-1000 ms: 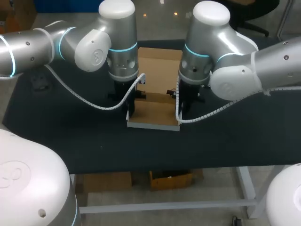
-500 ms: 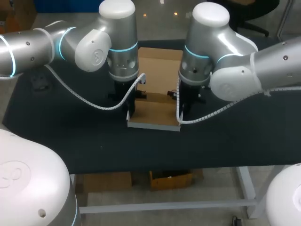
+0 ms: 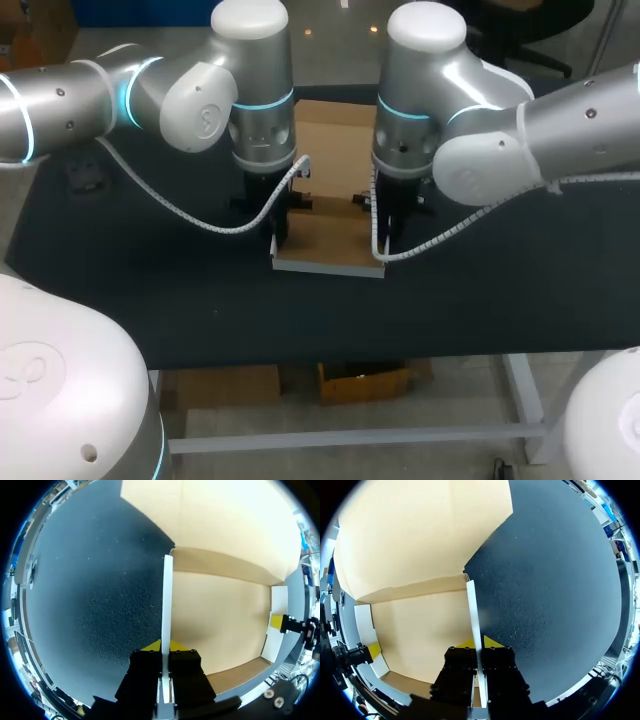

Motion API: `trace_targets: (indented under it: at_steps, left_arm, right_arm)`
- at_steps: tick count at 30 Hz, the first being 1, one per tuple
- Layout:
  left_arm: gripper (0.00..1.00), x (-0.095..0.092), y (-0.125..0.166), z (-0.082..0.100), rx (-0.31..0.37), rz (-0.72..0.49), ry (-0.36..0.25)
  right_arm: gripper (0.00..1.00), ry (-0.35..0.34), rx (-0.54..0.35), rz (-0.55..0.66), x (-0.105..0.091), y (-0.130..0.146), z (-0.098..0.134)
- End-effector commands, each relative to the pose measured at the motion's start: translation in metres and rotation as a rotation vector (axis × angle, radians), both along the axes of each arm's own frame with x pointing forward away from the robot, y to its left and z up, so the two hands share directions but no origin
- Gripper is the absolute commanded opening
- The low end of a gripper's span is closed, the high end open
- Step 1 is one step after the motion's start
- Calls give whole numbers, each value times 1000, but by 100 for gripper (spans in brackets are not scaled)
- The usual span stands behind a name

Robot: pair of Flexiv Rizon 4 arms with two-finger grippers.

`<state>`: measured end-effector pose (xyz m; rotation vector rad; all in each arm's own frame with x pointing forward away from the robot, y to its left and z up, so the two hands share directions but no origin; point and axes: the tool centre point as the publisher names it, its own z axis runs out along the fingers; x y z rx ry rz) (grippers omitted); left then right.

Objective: Assemble the packaging by folding the flat box into shape, placing the metal phone stand inside, and closing the box properly

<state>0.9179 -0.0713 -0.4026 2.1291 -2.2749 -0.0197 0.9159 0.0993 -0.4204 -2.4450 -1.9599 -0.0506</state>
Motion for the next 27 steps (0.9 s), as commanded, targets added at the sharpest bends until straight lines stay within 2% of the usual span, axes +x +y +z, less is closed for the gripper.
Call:
trace_targets:
  at_steps: [1,27]
  left_arm:
    - [0,0,3,0,6,1,0]
    - [0,0,3,0,6,1,0]
  right_arm:
    - [0,-16,-130,-81,1,7,-11]
    - [0,-44,-279,-158,0,8,-16]
